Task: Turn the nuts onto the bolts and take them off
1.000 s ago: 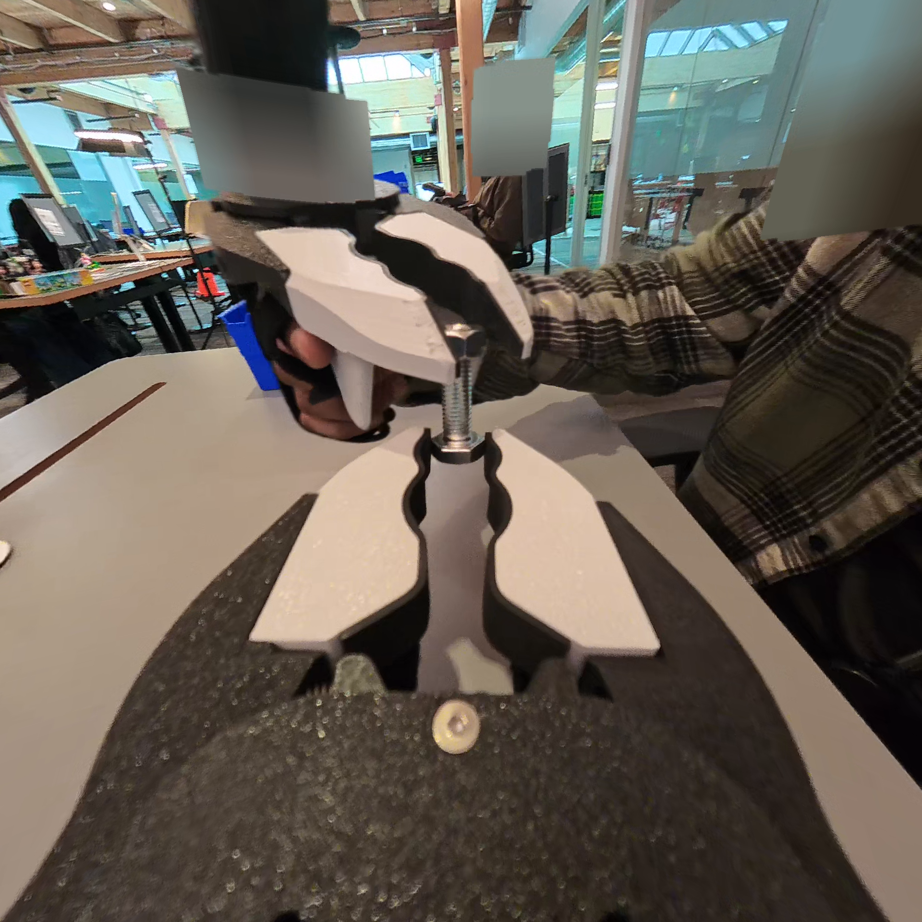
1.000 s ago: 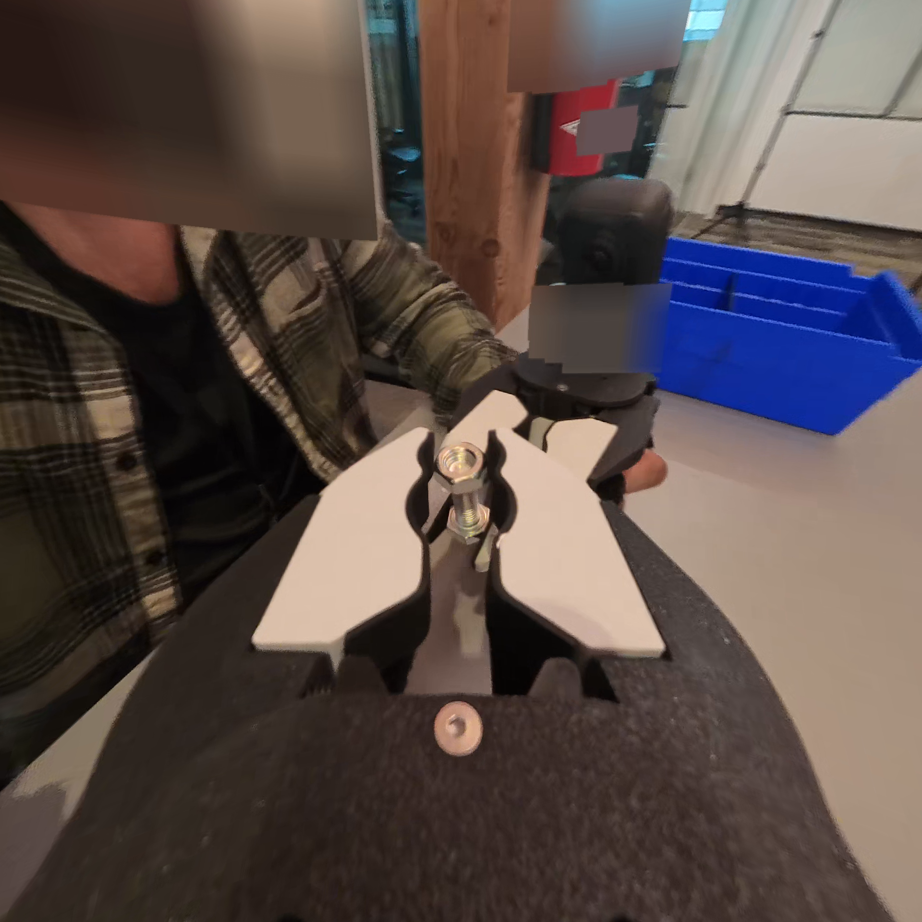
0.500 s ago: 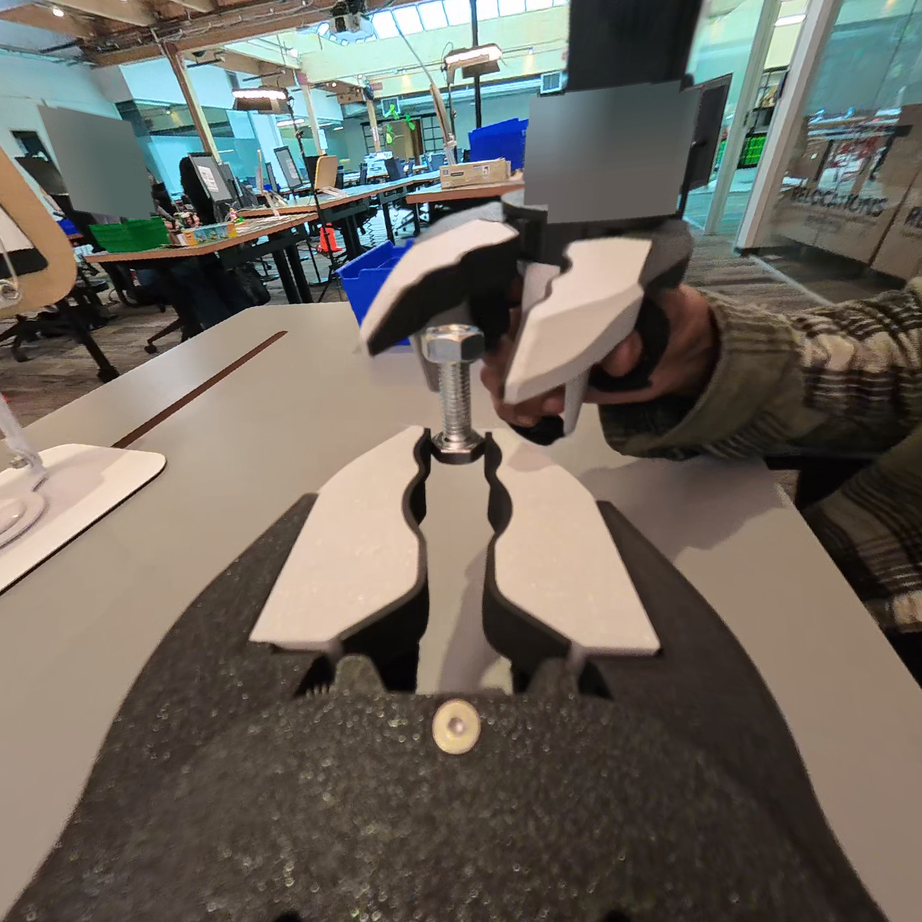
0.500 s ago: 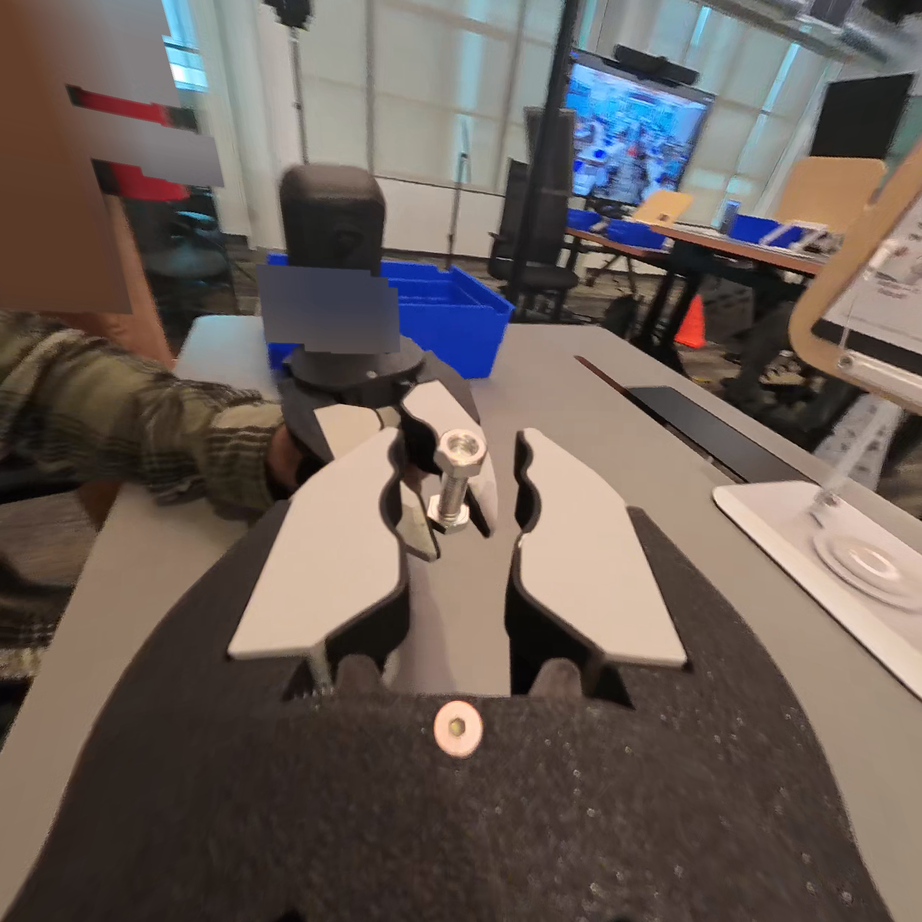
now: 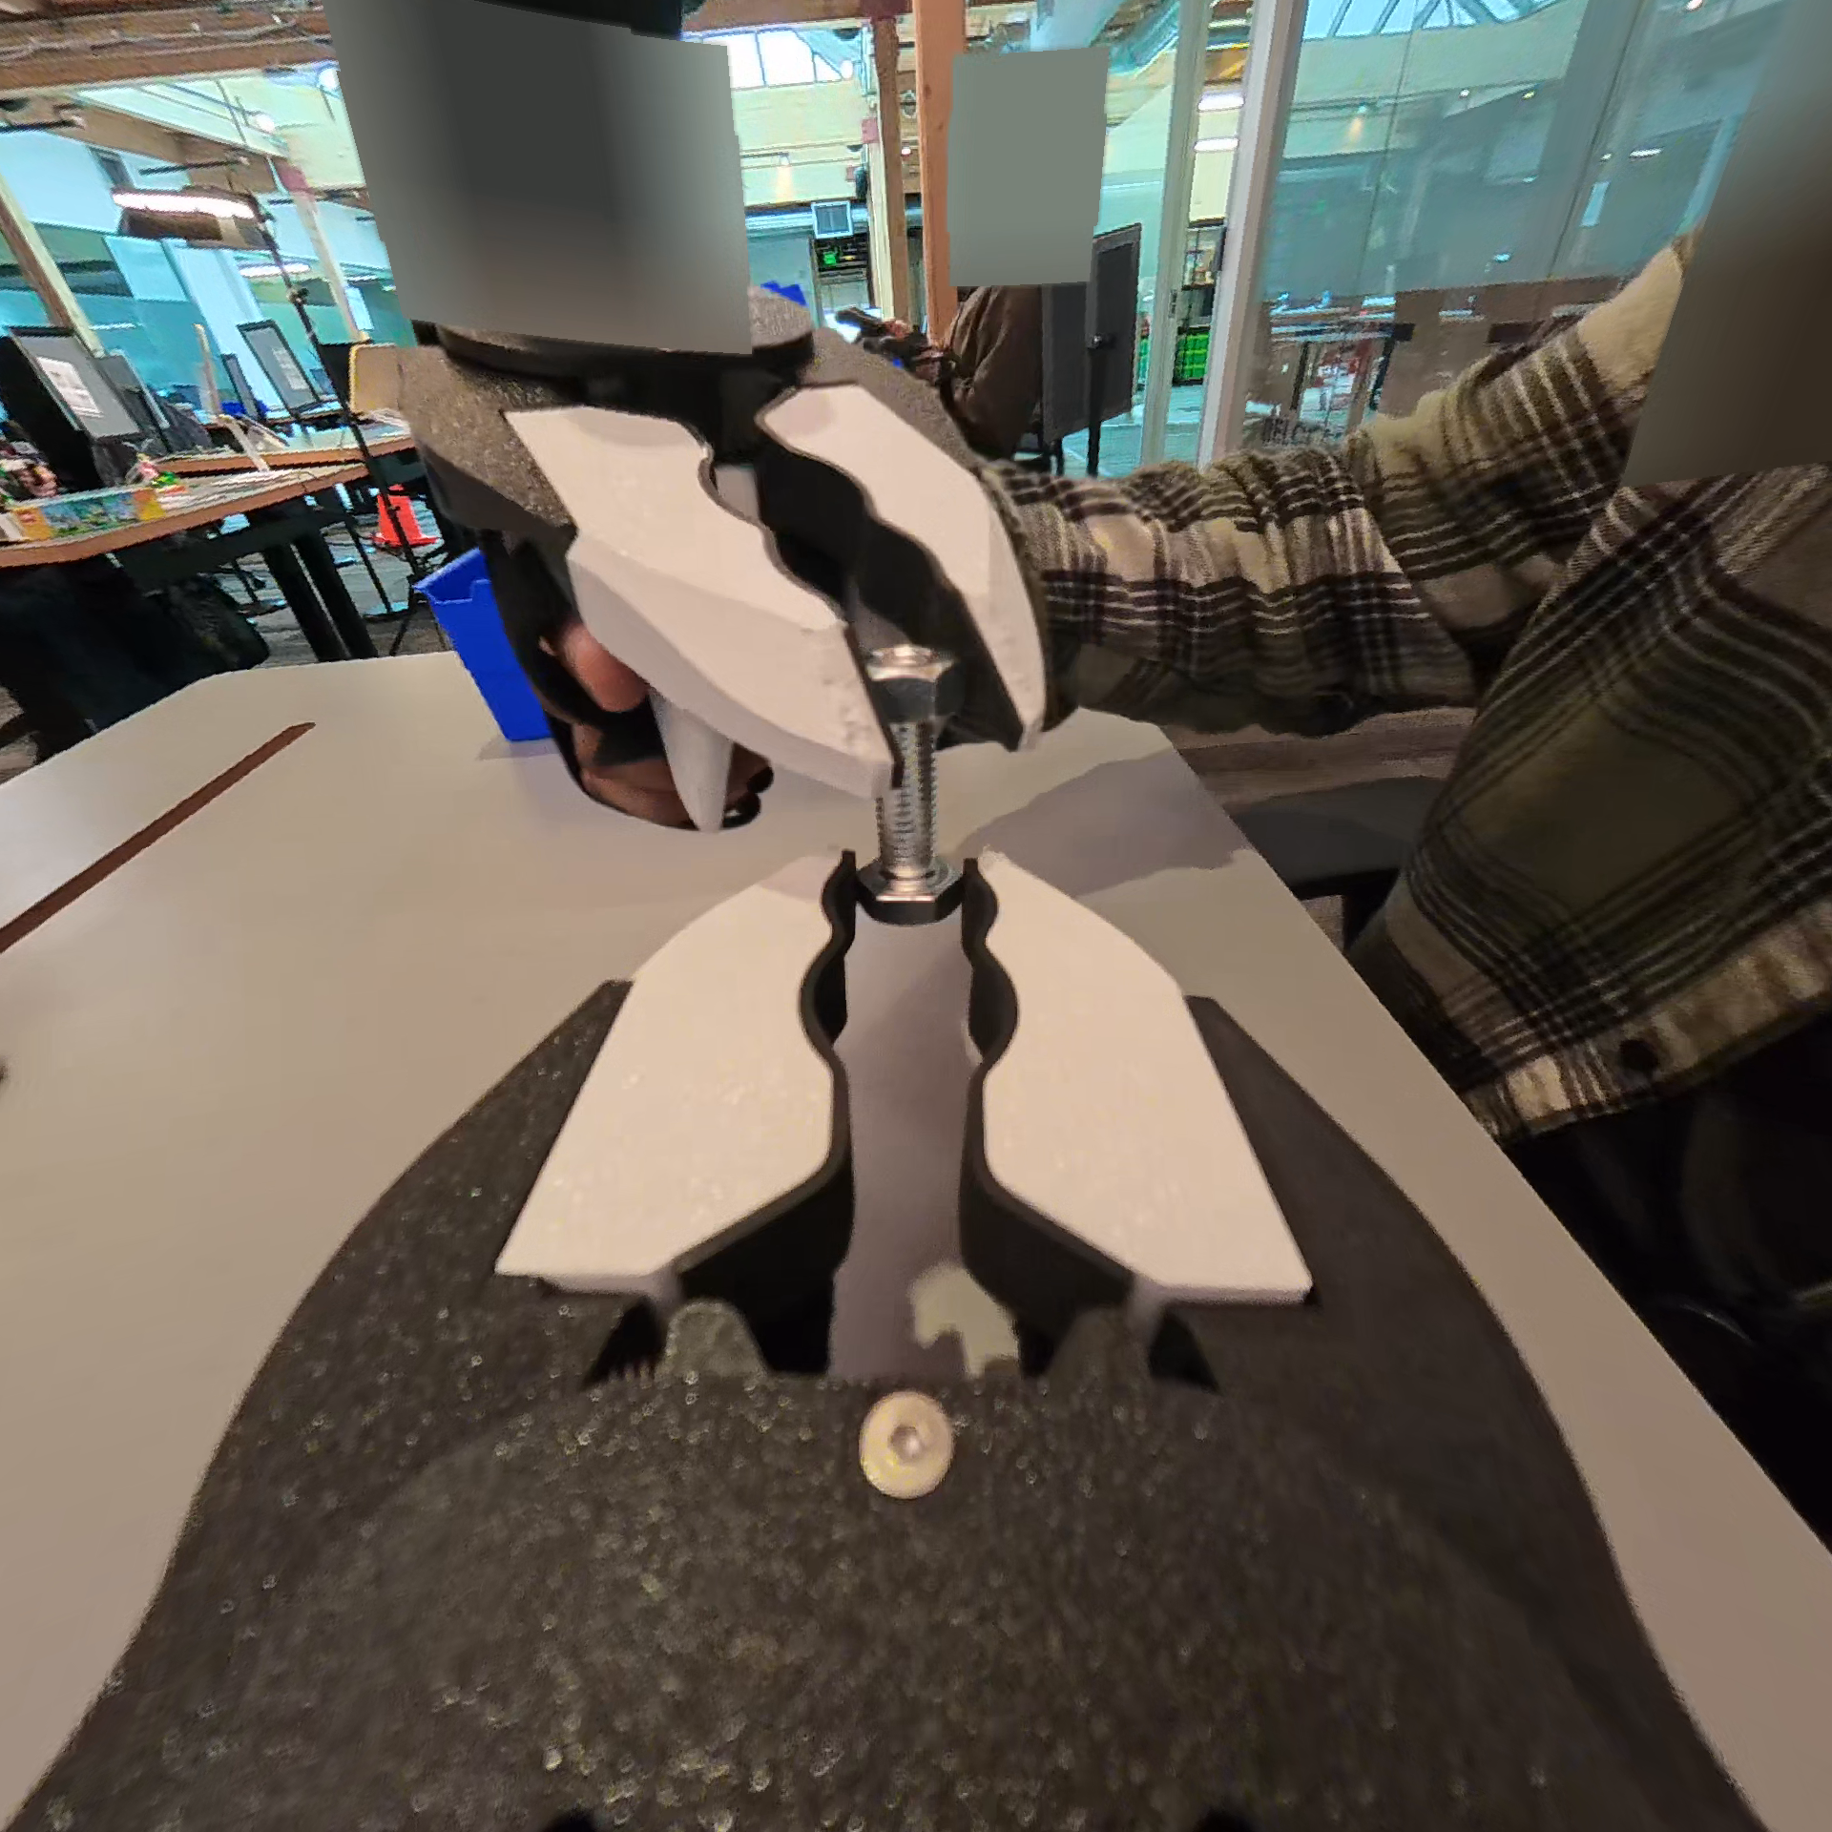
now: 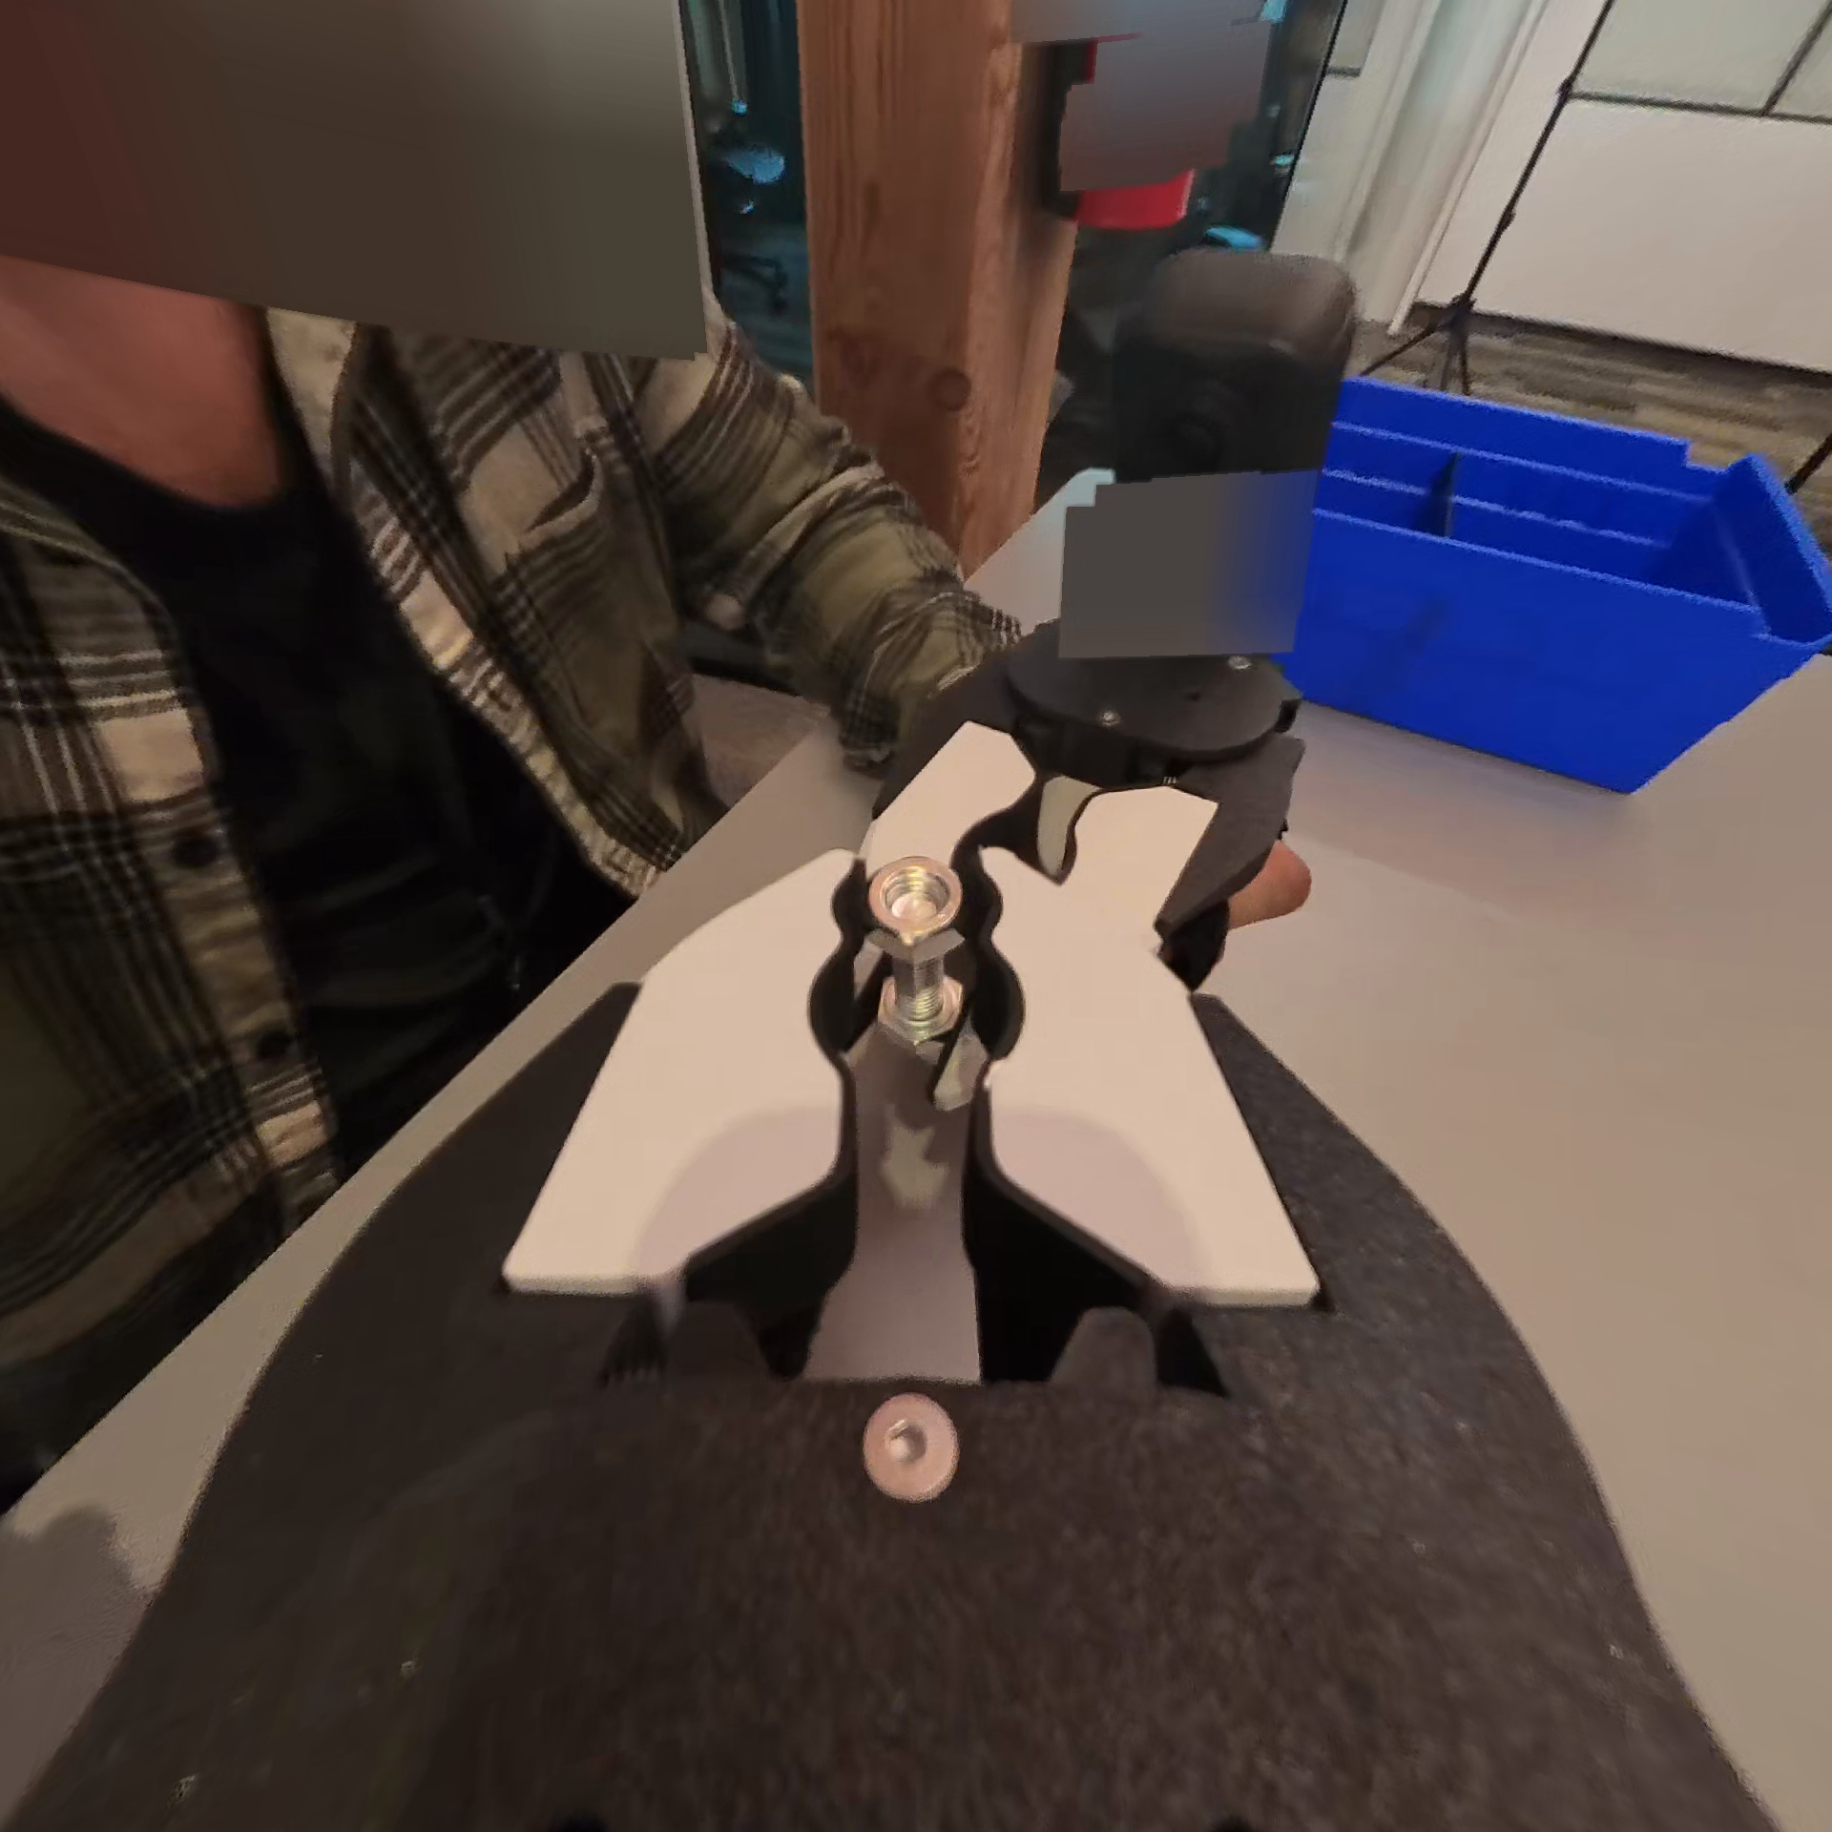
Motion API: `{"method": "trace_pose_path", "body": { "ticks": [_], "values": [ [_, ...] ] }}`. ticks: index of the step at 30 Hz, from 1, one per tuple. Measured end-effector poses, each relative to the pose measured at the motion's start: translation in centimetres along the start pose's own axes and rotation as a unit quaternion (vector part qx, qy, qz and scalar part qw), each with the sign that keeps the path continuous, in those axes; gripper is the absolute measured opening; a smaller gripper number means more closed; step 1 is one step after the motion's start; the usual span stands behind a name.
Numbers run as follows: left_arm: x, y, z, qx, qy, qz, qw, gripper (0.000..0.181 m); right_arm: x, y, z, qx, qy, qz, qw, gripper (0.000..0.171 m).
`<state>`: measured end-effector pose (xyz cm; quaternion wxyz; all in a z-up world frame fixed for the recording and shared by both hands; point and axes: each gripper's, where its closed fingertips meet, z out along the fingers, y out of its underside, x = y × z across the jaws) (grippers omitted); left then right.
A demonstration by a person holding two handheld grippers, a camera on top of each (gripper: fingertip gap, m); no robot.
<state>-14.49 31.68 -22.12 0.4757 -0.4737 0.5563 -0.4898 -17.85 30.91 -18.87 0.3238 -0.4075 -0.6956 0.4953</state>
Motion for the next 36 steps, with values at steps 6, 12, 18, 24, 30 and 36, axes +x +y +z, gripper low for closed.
{"method": "trace_pose_path", "body": {
  "ticks": [6, 12, 18, 24, 30, 36],
  "values": [
    [-2.3, 0.1, -0.7, -0.018, -0.093, 0.021, 0.995, 0.020, 2.8, 0.1, -0.7, 0.048, 0.180, 0.030, 0.982, 0.018],
    [-4.5, 1.2, -1.4, -0.058, -0.173, 0.028, 0.983, 0.020, 5.5, 1.1, -1.4, 0.115, 0.438, 0.093, 0.887, 0.019],
    [-4.8, 0.9, -1.8, -0.017, -0.144, -0.038, 0.989, 0.020, 3.9, -0.5, -2.3, 0.135, 0.412, 0.070, 0.898, 0.075],
    [-4.4, 0.7, -1.5, -0.011, -0.130, -0.044, 0.990, 0.020, 3.4, -0.9, -1.7, 0.106, 0.397, 0.044, 0.911, 0.087],
    [-4.7, 0.5, -1.8, -0.009, -0.149, -0.040, 0.988, 0.020, 1.8, -0.2, -0.3, 0.093, 0.383, 0.058, 0.917, 0.079],
    [-4.2, 0.2, -1.5, -0.001, -0.133, -0.037, 0.990, 0.020, 2.8, -0.7, -1.8, 0.111, 0.421, 0.059, 0.898, 0.089]
  ]
}}
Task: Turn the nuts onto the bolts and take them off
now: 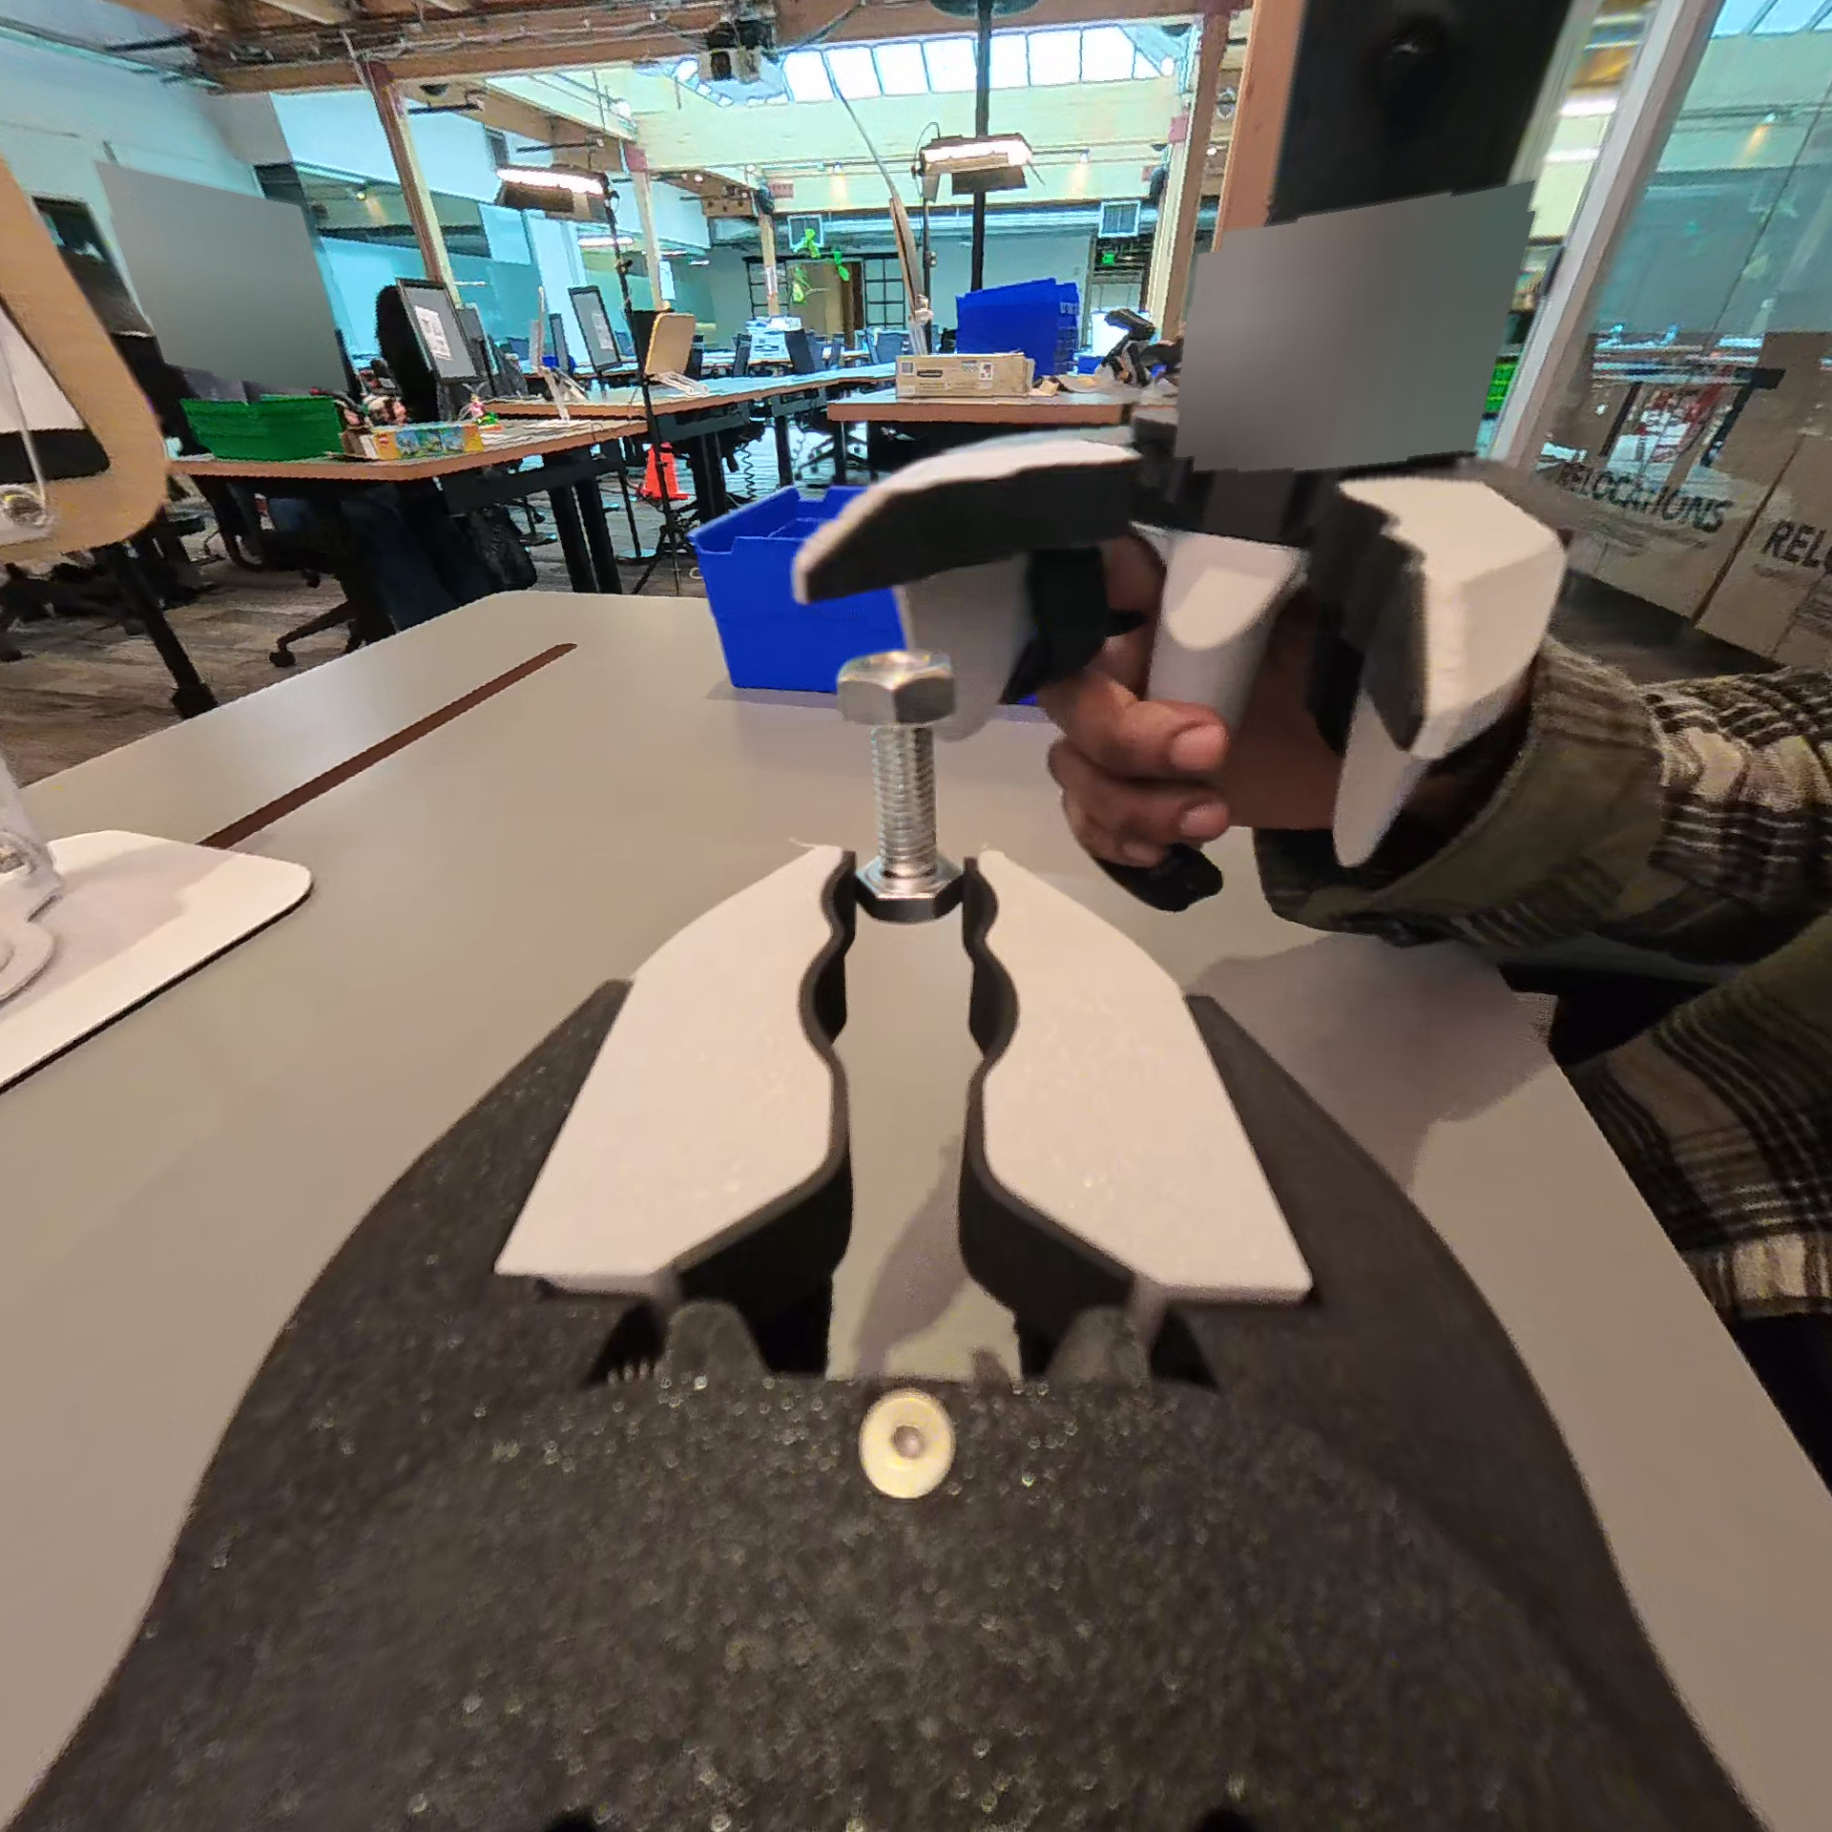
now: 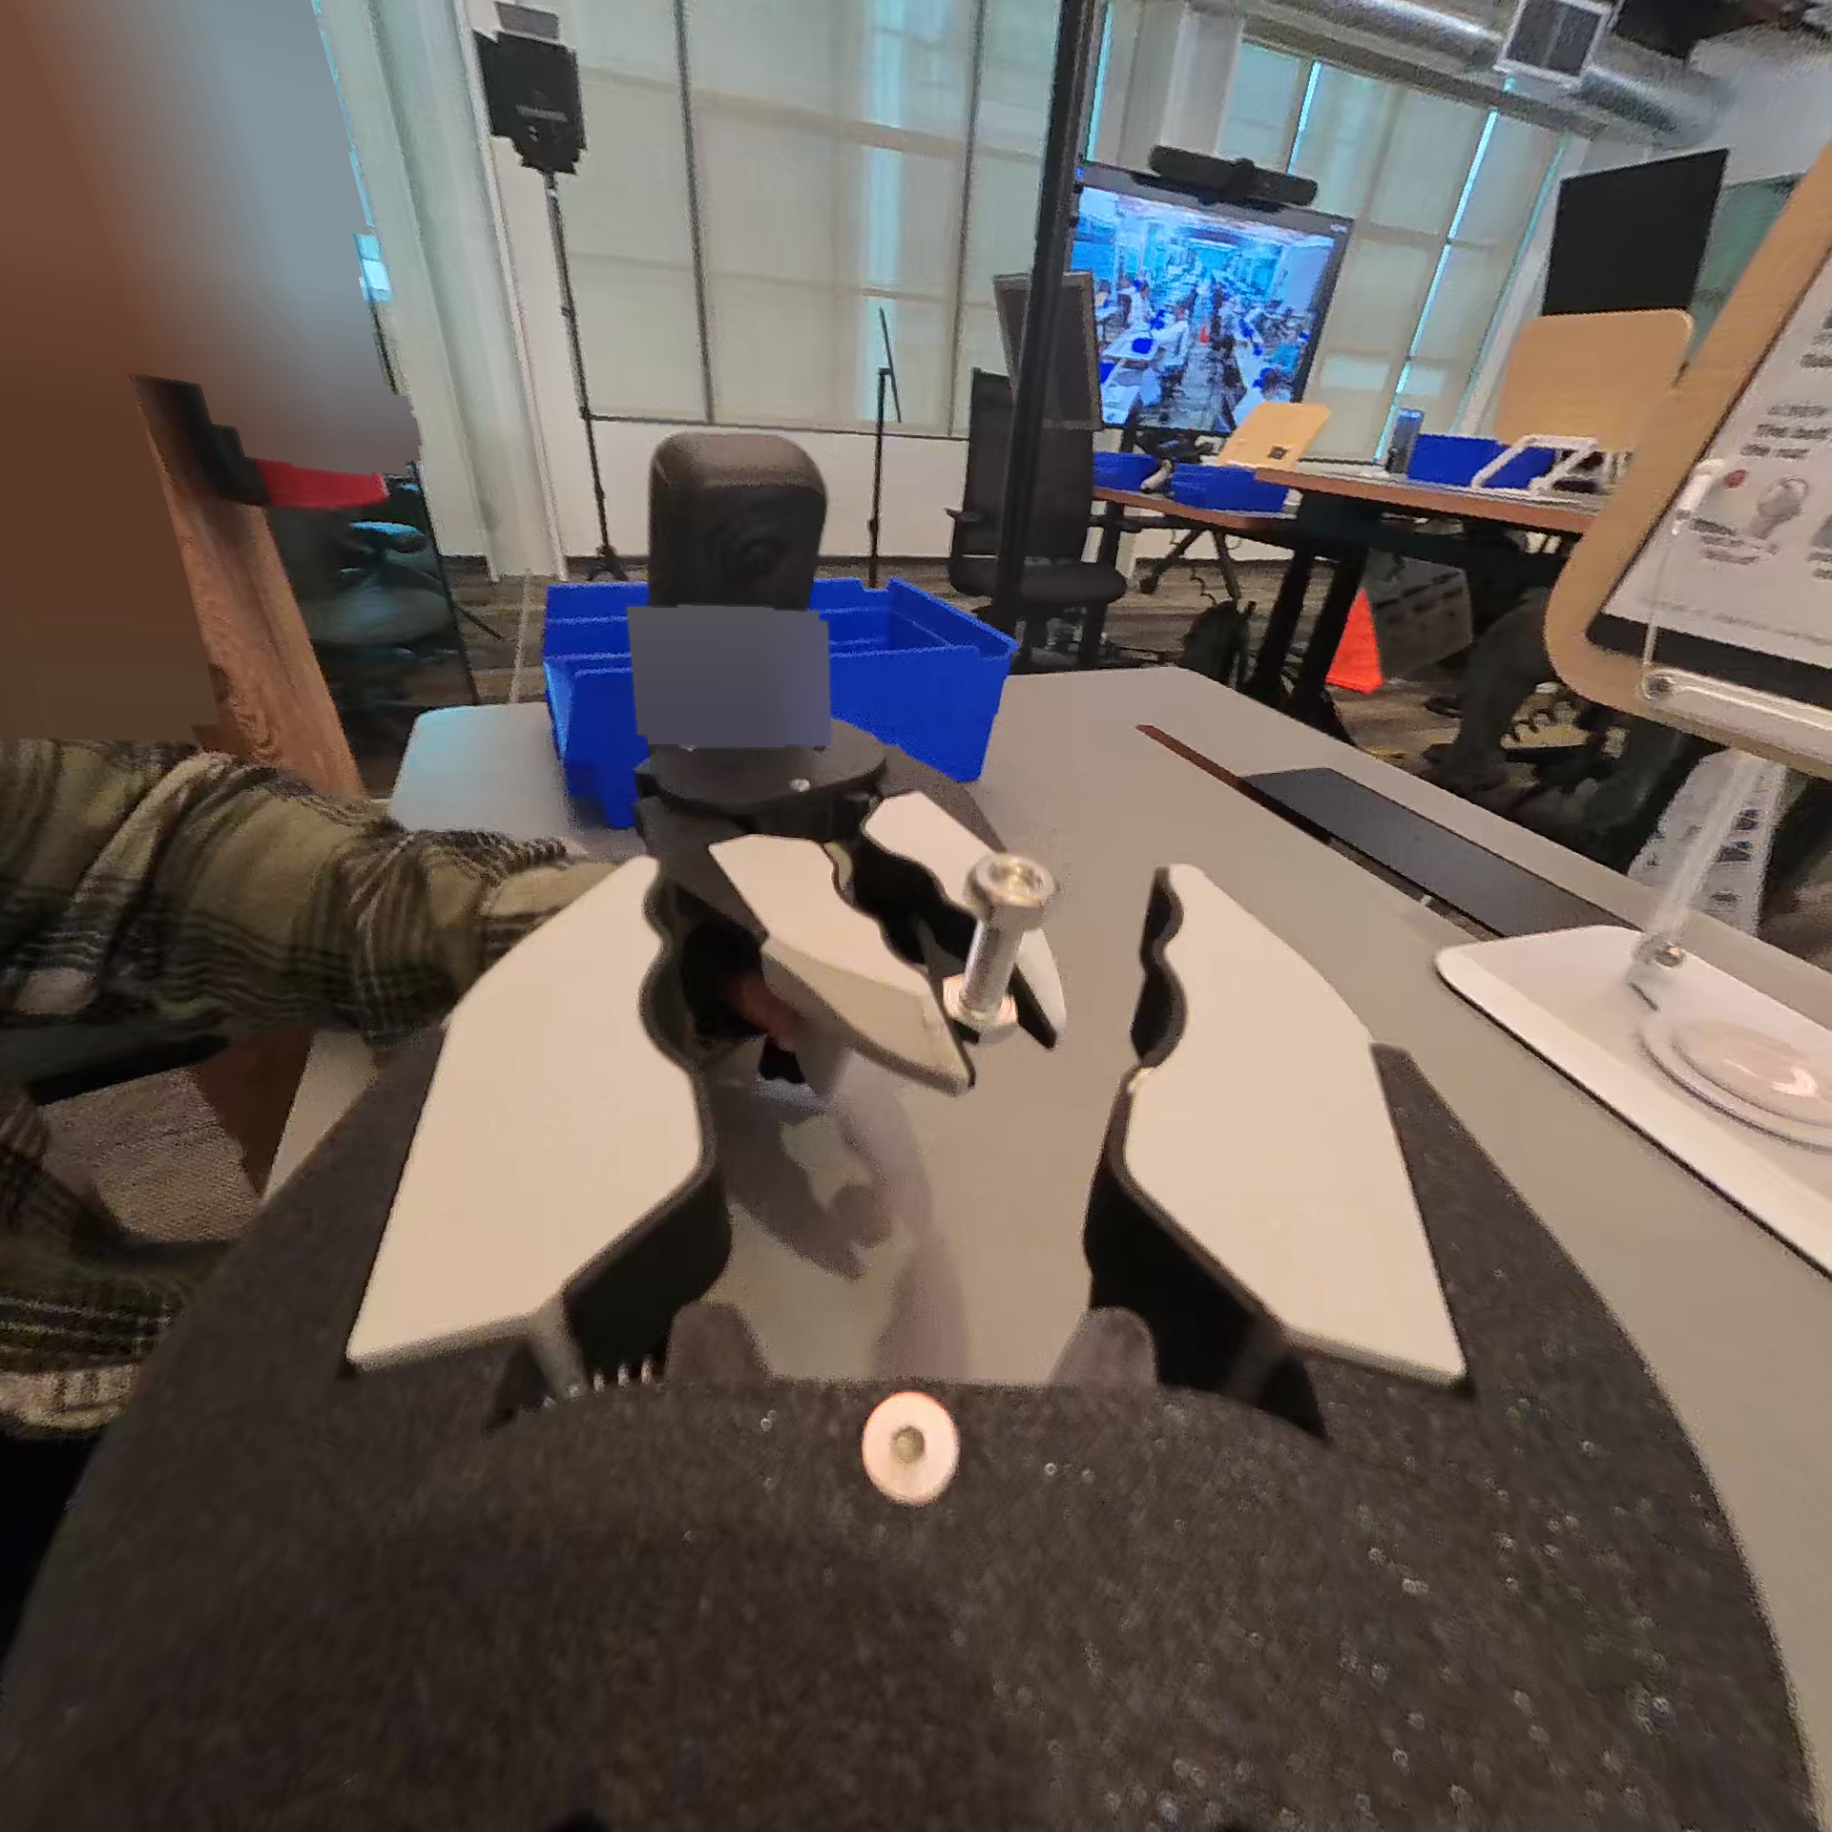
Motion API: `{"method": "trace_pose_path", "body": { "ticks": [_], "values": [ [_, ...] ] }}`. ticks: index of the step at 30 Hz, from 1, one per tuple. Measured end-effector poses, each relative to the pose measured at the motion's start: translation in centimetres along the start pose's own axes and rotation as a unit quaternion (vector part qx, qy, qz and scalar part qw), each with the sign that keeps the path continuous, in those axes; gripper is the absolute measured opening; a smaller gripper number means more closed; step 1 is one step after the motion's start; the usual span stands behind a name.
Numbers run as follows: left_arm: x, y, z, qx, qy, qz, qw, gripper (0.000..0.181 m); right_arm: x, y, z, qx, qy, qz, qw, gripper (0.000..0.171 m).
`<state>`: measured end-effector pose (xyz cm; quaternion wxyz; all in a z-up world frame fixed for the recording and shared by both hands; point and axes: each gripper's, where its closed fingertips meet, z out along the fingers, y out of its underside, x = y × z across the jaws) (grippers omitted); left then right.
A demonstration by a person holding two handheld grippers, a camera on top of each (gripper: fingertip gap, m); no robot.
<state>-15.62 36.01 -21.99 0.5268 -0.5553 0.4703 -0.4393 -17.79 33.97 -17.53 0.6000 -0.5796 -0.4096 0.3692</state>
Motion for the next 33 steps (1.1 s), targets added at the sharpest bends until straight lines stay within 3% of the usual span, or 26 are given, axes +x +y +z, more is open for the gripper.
{"method": "trace_pose_path", "body": {
  "ticks": [4, 6, 11, 13, 14, 16, 22, 25, 28, 33],
  "values": [
    [-0.3, 0.1, 0.0, -0.003, -0.011, 0.003, 1.000, 0.020, -1.5, 1.3, 0.5, -0.020, -0.036, 0.021, 0.999, 0.086],
    [-0.8, 0.2, -0.3, -0.004, -0.019, -0.006, 1.000, 0.020, -2.3, 1.9, -0.4, -0.019, -0.036, 0.009, 0.999, 0.073],
    [-0.2, 0.6, 0.3, -0.009, -0.006, 0.000, 1.000, 0.020, 0.0, 0.1, 0.0, 0.019, 0.012, 0.015, 1.000, 0.096],
    [0.0, 0.7, 0.4, -0.013, -0.008, 0.004, 1.000, 0.020, -1.1, 0.8, 0.7, 0.005, -0.026, 0.031, 0.999, 0.088],
    [-0.2, 0.9, 0.3, -0.019, -0.012, 0.005, 1.000, 0.020, -1.5, 1.1, 0.6, 0.007, -0.026, 0.036, 0.999, 0.094],
    [-0.9, 1.2, 0.2, -0.026, -0.025, 0.003, 0.999, 0.020, -2.3, 1.5, -0.3, 0.007, -0.024, 0.022, 0.999, 0.079],
    [-0.2, 0.8, 0.3, -0.013, -0.006, 0.001, 1.000, 0.020, -0.3, 0.4, 0.3, 0.019, 0.012, 0.026, 0.999, 0.105],
    [-0.3, 0.7, 0.2, -0.014, -0.015, 0.008, 1.000, 0.020, -2.2, 1.2, 0.7, 0.008, -0.031, 0.057, 0.998, 0.103],
    [-1.0, 0.5, -0.2, -0.009, -0.023, -0.004, 1.000, 0.020, -3.1, 1.7, -0.5, 0.009, -0.017, 0.041, 0.999, 0.092],
    [0.1, 0.4, 0.3, -0.008, -0.006, 0.010, 1.000, 0.020, -0.9, 0.3, 0.5, 0.022, 0.013, 0.053, 0.998, 0.116]
  ]
}}
